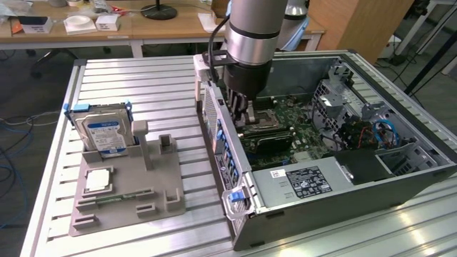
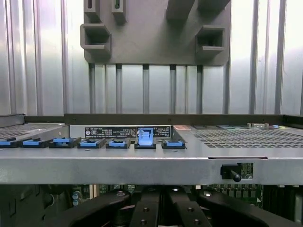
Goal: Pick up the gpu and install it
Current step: 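Press down on the gpu until it lock into place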
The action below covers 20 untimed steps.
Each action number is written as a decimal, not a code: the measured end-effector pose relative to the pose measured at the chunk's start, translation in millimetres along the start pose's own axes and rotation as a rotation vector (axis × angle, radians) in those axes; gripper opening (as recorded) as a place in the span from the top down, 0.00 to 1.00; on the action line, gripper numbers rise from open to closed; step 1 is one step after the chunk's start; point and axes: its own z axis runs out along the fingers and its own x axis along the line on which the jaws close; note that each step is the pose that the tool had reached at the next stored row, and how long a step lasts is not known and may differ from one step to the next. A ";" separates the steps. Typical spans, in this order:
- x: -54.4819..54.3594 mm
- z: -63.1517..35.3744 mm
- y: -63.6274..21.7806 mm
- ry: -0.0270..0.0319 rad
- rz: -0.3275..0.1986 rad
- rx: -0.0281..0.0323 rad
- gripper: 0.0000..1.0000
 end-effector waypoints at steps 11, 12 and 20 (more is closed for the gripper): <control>0.8 -7.7 -0.1 -0.0063 0.000 -0.0025 0.89; 0.8 -7.4 2.0 -0.0071 0.000 -0.0026 0.89; 1.6 0.5 4.7 -0.0082 0.000 -0.0012 0.89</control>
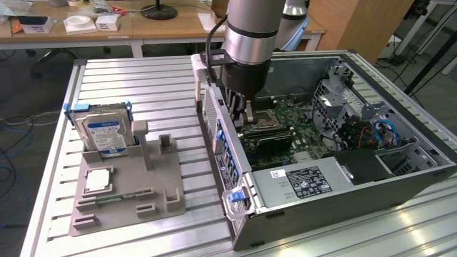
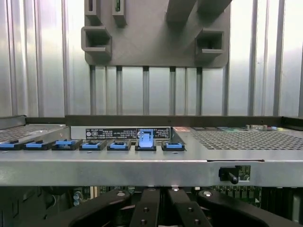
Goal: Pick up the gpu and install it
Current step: 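Press down on the gpu until it lock into place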
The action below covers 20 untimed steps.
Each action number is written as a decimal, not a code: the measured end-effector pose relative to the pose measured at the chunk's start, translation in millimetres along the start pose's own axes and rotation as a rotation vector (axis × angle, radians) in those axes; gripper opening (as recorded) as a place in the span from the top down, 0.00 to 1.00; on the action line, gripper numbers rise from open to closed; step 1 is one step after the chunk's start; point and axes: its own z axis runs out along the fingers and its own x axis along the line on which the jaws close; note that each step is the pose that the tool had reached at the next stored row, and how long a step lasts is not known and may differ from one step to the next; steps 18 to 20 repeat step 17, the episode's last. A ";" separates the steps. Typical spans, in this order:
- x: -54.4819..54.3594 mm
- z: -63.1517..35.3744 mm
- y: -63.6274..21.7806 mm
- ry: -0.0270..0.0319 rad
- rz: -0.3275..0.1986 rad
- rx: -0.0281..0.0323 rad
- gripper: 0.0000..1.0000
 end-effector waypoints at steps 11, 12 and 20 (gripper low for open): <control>-0.5 -1.3 -29.5 -0.0282 0.000 0.0001 0.89; -0.4 -1.5 -29.6 -0.0296 0.000 -0.0006 0.89; -0.5 -2.7 -29.6 -0.0295 0.000 -0.0006 0.89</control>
